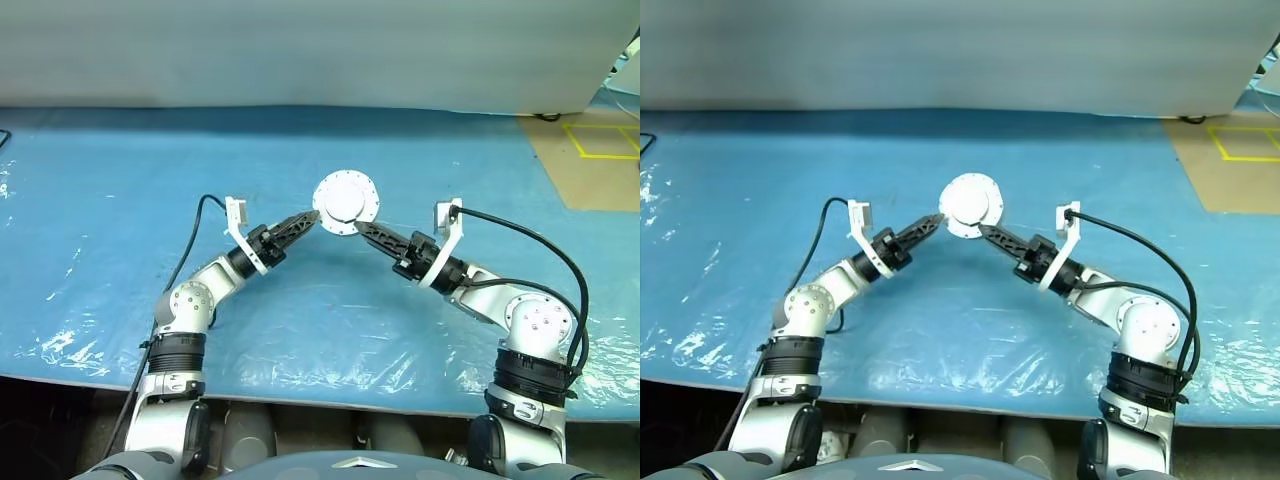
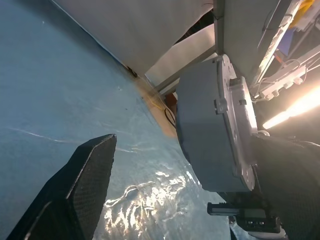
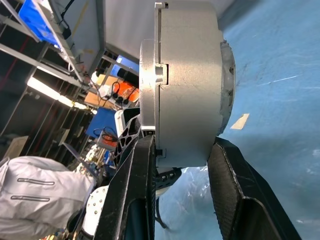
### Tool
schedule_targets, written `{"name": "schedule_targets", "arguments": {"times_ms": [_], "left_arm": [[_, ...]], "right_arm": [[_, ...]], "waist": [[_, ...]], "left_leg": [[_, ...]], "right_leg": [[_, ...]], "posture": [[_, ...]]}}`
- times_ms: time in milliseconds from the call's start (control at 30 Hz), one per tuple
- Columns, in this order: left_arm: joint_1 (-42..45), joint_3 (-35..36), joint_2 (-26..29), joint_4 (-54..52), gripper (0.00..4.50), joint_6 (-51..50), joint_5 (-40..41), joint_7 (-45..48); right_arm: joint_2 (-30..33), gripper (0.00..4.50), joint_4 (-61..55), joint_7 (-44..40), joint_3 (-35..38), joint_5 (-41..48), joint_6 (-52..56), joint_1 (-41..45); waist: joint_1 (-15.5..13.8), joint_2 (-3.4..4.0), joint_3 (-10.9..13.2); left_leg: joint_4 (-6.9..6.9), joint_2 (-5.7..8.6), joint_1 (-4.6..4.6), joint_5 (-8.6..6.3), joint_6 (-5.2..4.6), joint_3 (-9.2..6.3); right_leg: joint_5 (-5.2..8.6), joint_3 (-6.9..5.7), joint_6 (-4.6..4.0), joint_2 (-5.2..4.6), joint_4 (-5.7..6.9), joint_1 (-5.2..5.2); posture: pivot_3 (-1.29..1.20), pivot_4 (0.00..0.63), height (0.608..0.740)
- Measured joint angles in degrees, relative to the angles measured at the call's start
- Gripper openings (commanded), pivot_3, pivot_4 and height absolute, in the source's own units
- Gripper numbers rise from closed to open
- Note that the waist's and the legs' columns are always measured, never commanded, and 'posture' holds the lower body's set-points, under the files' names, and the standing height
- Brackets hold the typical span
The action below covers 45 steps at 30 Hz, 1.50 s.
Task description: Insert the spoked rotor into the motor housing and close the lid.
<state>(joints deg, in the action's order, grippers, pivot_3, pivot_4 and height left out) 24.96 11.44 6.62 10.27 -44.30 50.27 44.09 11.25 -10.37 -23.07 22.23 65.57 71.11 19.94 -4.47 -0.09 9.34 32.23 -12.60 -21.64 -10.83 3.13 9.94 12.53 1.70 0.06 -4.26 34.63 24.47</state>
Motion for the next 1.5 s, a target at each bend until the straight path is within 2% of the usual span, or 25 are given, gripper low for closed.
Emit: {"name": "schedule_targets", "arguments": {"times_ms": [433, 533, 633, 700, 1033, 1267, 1500], "left_arm": [[0.5, -1.4, -0.4, -2.2, 4.48, -5.8, 3.3, 0.1], [0.4, -2.1, 0.3, -2.6, 3.89, -8.6, 4.5, 0.7], [0.2, -1.8, 1.3, -2.8, 2.88, -10.9, 6.2, 1.8], [0.1, -1.1, 1.5, -2.8, 2.61, -11.5, 7.8, 2.9], [0.6, -0.4, 1.3, -2.6, 2.6, -10.7, 8.8, 2.5], [1.0, 0.3, -0.7, -2.5, 2.6, -8.6, 9.0, 0.8], [1.5, 0.7, -0.6, -1.3, 2.6, -7.0, 8.0, -0.8]], "right_arm": [[3.6, 1.13, 0.0, -1.5, -8.4, 3.2, 1.5, -1.7], [3.6, 1.13, 0.0, -1.5, -8.8, 3.2, 0.5, -1.7], [3.5, 1.13, 0.0, -2.0, -8.9, 4.0, -0.2, -1.7], [3.5, 1.13, 0.0, -2.6, -8.9, 4.7, -0.8, -1.4], [3.4, 1.13, 0.6, -2.5, -9.3, 4.9, -1.8, 0.1], [3.0, 1.13, 1.2, -2.6, -9.3, 4.6, -4.6, 0.6], [2.6, 3.45, 2.6, -2.3, -9.0, 2.2, -9.3, 2.3]], "waist": [[-0.1, 0.0, 0.0], [-0.2, -0.01, 0.0], [-0.1, 0.0, 0.0], [-0.1, -0.01, 0.0], [-0.4, -0.01, 0.0], [-0.7, -0.01, 0.0], [-1.0, -0.03, 0.0]], "left_leg": [[0.05, 0.01, -0.03, 0.0, 0.0, -0.04], [0.09, 0.01, -0.05, 0.0, 0.0, -0.05], [0.1, 0.0, -0.04, 0.0, 0.0, -0.06], [0.1, 0.0, -0.04, 0.0, 0.0, -0.06], [0.18, 0.0, -0.09, 0.0, 0.0, -0.1], [0.24, 0.0, -0.11, 0.0, 0.0, -0.13], [0.32, -0.01, -0.18, 0.01, -0.01, -0.19]], "right_leg": [[-0.03, -0.02, 0.04, 0.0, 0.02, 0.0], [-0.03, -0.02, 0.04, -0.01, 0.03, 0.0], [-0.03, -0.02, 0.04, 0.01, 0.06, 0.0], [-0.02, -0.02, 0.04, 0.0, 0.06, 0.0], [-0.03, -0.03, 0.05, 0.0, 0.09, 0.0], [-0.03, -0.03, 0.05, 0.0, 0.13, 0.0], [-0.04, -0.04, 0.05, 0.0, 0.13, 0.0]], "posture": [[0.0, 0.15, 0.74], [0.0, 0.15, 0.74], [0.0, 0.15, 0.74], [0.0, 0.15, 0.74], [0.0, 0.15, 0.74], [0.0, 0.15, 0.74], [0.0, 0.15, 0.74]]}}
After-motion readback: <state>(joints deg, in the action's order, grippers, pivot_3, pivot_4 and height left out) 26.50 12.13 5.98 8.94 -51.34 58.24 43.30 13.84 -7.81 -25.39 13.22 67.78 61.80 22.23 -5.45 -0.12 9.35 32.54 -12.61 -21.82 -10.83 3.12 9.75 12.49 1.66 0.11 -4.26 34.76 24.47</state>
